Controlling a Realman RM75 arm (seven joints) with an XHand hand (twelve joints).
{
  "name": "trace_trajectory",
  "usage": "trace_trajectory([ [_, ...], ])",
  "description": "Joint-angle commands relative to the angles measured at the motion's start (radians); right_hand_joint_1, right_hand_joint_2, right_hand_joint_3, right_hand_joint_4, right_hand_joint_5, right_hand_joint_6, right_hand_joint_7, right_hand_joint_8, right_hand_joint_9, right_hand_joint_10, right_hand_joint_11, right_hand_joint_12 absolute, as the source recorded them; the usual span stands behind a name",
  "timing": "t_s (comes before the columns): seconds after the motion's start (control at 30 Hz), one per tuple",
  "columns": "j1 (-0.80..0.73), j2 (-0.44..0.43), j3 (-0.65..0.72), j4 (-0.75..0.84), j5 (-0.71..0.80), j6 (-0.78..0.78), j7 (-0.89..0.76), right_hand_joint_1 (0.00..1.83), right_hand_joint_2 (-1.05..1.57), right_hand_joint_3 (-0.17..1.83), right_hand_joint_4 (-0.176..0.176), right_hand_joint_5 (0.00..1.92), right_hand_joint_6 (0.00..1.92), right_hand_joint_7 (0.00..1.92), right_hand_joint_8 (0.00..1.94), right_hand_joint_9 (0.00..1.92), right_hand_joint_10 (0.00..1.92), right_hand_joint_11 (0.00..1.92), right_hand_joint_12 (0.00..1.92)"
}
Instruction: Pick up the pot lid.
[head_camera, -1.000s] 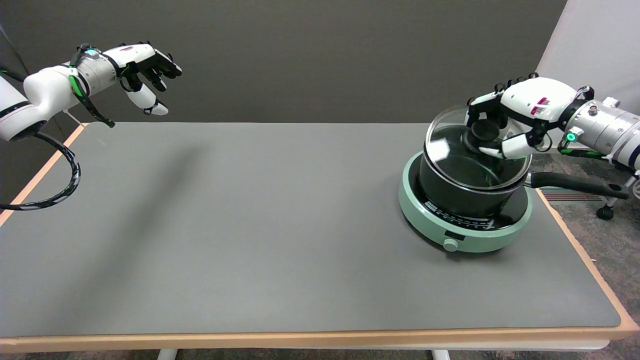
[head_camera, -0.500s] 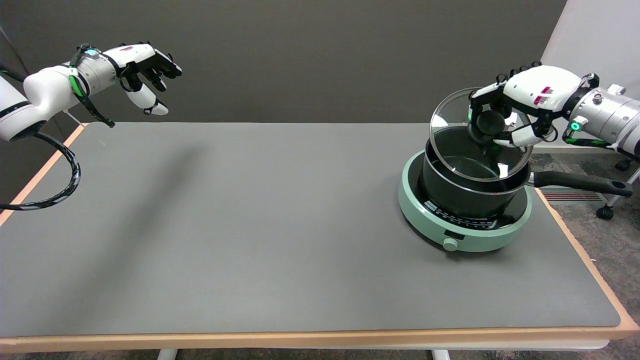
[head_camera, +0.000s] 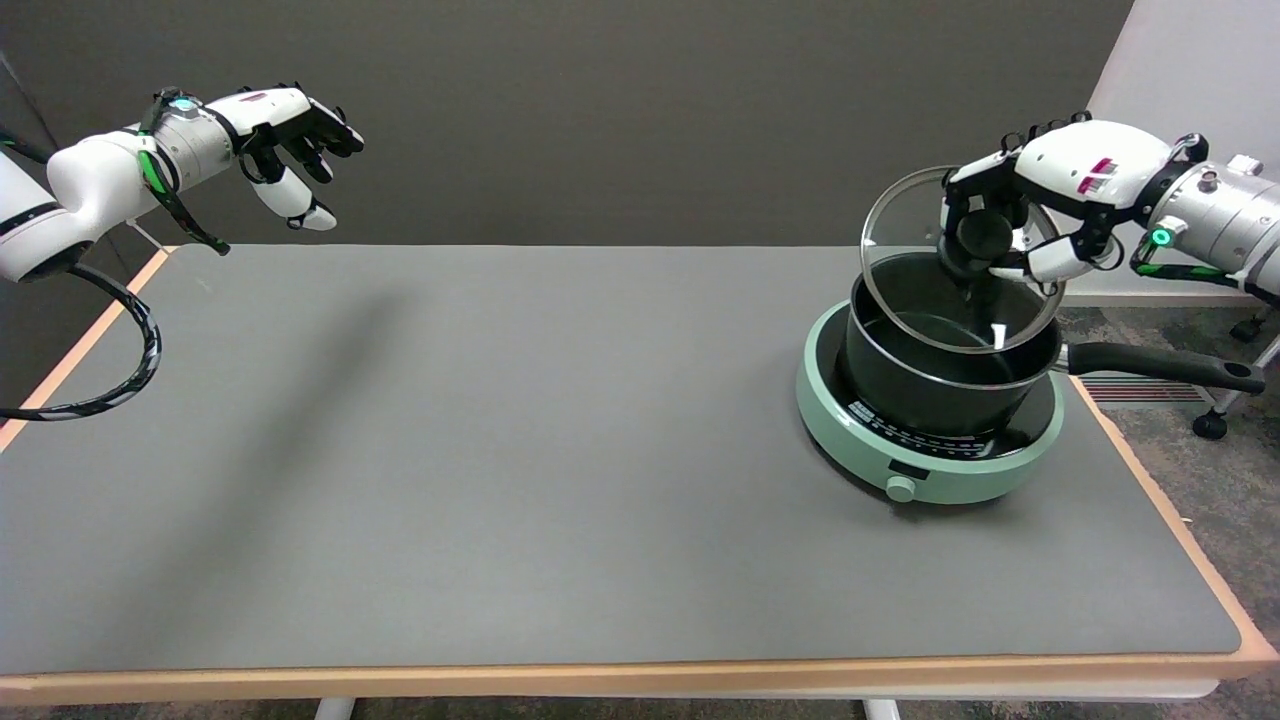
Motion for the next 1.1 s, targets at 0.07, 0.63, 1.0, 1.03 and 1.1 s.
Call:
trace_trajectory([
  [0.07, 0.004, 0.031, 0.003, -0.088, 0.178, -0.050, 0.109, 1.37, 0.82, 0.61, 0.176, 0.75, 1.10, 0.95, 1.22, 0.89, 1.10, 0.66, 1.10],
  [0.63, 0.013, 0.001, 0.110, -0.174, 0.325, -0.161, 0.236, 1.37, 0.82, 0.61, 0.176, 0.75, 1.12, 0.96, 1.21, 0.89, 1.25, 0.69, 1.22],
  [1.0, 0.016, -0.016, 0.138, -0.232, 0.430, -0.212, 0.351, 1.37, 0.82, 0.60, 0.176, 0.75, 1.11, 0.96, 1.21, 0.89, 1.25, 0.69, 1.24],
  [1.03, 0.014, -0.016, 0.141, -0.232, 0.436, -0.223, 0.362, 1.37, 0.82, 0.60, 0.176, 0.75, 1.11, 0.96, 1.21, 0.88, 1.26, 0.69, 1.25],
  [1.1, 0.016, -0.014, 0.144, -0.231, 0.451, -0.235, 0.376, 1.37, 0.82, 0.60, 0.176, 0.76, 1.12, 0.96, 1.20, 0.88, 1.26, 0.69, 1.26],
])
